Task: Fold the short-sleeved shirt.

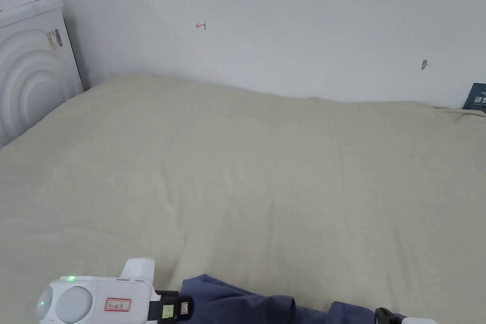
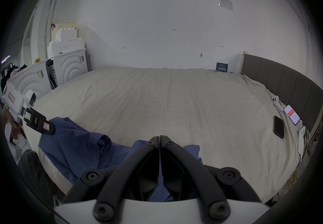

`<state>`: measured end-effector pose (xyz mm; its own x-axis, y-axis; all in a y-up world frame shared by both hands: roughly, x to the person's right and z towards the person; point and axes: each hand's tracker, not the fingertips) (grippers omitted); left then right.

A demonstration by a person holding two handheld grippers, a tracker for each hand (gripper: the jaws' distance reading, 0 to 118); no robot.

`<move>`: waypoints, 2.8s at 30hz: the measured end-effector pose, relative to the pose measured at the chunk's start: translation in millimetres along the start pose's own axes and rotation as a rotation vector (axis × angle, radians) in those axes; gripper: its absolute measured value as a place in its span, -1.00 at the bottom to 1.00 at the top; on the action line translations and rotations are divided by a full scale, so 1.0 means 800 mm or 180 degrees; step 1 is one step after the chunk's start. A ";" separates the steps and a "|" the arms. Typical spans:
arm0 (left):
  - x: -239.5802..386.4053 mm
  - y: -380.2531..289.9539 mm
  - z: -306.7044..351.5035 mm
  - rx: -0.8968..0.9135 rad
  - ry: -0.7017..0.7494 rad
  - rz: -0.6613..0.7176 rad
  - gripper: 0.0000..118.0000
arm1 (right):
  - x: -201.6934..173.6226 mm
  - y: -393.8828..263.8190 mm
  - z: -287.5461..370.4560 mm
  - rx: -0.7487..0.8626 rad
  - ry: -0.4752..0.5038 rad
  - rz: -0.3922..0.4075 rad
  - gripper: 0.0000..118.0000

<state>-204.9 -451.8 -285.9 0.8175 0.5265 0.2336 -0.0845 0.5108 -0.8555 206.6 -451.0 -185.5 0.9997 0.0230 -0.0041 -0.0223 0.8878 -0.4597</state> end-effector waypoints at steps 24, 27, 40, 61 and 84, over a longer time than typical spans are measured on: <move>0.009 0.037 0.161 0.0191 0.0501 0.0177 -1.00 | -0.005 0.010 -0.014 0.0036 0.0104 0.0008 -0.98; 0.048 0.043 0.149 0.0131 0.0376 0.0138 -1.00 | -0.006 0.009 -0.014 0.0032 0.0116 0.0005 -0.98; 0.161 0.048 0.001 -0.0276 -0.0088 0.0157 -1.00 | 0.015 -0.001 -0.004 -0.0002 0.0010 -0.0053 -0.98; 0.155 0.027 -0.070 -0.0178 -0.0780 0.0607 -0.21 | 0.043 -0.013 0.008 -0.0061 -0.0117 -0.0192 -0.98; 0.151 -0.033 -0.204 -0.0557 -0.0448 0.0331 -0.99 | 0.044 -0.022 0.014 -0.0111 -0.0087 -0.0224 -0.98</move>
<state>-10.7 -513.0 -310.3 0.7211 0.6657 0.1918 -0.0540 0.3300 -0.9424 241.9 -460.4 -167.6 0.9982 -0.0260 0.0535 0.0489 0.8712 -0.4886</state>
